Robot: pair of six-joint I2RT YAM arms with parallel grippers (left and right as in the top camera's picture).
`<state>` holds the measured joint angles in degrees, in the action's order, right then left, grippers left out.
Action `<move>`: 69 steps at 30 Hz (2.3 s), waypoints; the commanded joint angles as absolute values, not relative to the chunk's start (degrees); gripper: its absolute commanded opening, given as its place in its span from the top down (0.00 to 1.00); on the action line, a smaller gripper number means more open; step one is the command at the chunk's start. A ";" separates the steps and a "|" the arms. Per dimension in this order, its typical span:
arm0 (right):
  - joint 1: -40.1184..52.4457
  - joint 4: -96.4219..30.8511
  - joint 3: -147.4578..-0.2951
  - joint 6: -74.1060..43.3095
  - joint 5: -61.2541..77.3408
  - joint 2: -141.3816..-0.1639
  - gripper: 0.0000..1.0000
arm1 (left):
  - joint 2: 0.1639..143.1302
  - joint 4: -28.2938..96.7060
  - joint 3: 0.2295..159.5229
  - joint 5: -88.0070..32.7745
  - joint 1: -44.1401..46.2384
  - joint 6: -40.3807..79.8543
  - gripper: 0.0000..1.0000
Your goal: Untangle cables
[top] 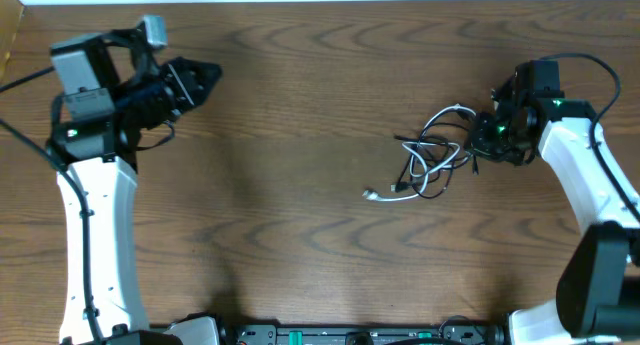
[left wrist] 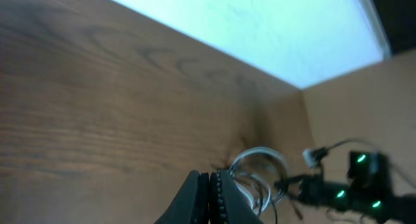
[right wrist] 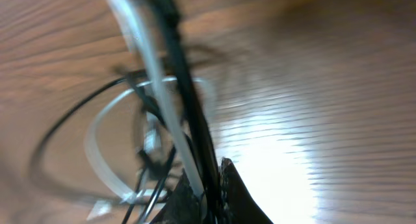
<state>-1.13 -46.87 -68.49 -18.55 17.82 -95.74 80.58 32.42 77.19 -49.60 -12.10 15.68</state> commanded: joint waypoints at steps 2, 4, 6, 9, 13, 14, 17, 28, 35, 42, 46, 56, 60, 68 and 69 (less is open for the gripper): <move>2.42 -45.50 -69.60 -14.48 30.85 -90.32 0.99 | 81.17 33.36 78.02 -49.45 -6.83 9.63 0.92; 3.05 -44.88 -70.70 -14.50 33.39 -88.09 0.99 | 81.17 33.36 78.02 -49.45 -4.78 9.63 0.91; 3.44 -44.16 -72.71 -14.61 35.57 -84.73 0.99 | 81.23 33.43 78.02 -49.45 -1.87 9.61 0.87; 3.42 -43.24 -74.59 -17.56 36.45 -81.36 0.99 | 81.34 33.67 77.58 -49.45 3.29 8.88 0.76; 3.44 -42.52 -74.70 -21.32 36.40 -79.72 0.99 | 82.48 33.54 77.03 -49.39 10.52 7.09 0.60; 3.44 -43.13 -74.67 -21.41 36.38 -79.85 0.99 | 83.18 32.95 77.03 -49.41 12.40 6.81 0.57; 3.55 -44.34 -74.67 -21.39 36.38 -80.14 0.99 | 85.52 31.05 77.03 -49.43 16.80 6.83 0.50; 5.04 -45.65 -74.61 -21.34 35.94 -80.14 0.99 | 98.06 18.68 77.03 -49.45 27.88 6.87 0.44; 5.37 -46.19 -74.56 -21.06 35.94 -80.14 0.99 | 104.12 11.94 77.03 -48.93 31.31 7.27 0.42; 5.41 -46.39 -74.46 -20.91 35.92 -80.14 0.99 | 107.20 9.52 77.03 -48.36 32.64 8.25 0.47; 5.41 -46.37 -74.46 -20.88 35.94 -80.14 0.99 | 107.28 9.52 77.03 -48.36 34.44 8.25 0.56; 5.41 -51.59 -74.41 -21.93 21.78 -80.16 0.99 | 107.26 15.44 77.03 -36.38 34.59 8.08 0.93; 4.95 -54.72 -73.41 -24.47 7.79 -80.16 0.99 | 106.08 17.41 77.03 -36.84 30.63 7.90 0.92; 4.14 -54.59 -68.95 -24.86 2.68 -82.94 0.98 | 97.34 23.07 77.03 -36.77 22.26 7.68 0.93; 4.14 -54.59 -68.64 -24.86 2.44 -83.68 0.98 | 96.29 23.49 77.03 -36.77 21.61 7.70 0.93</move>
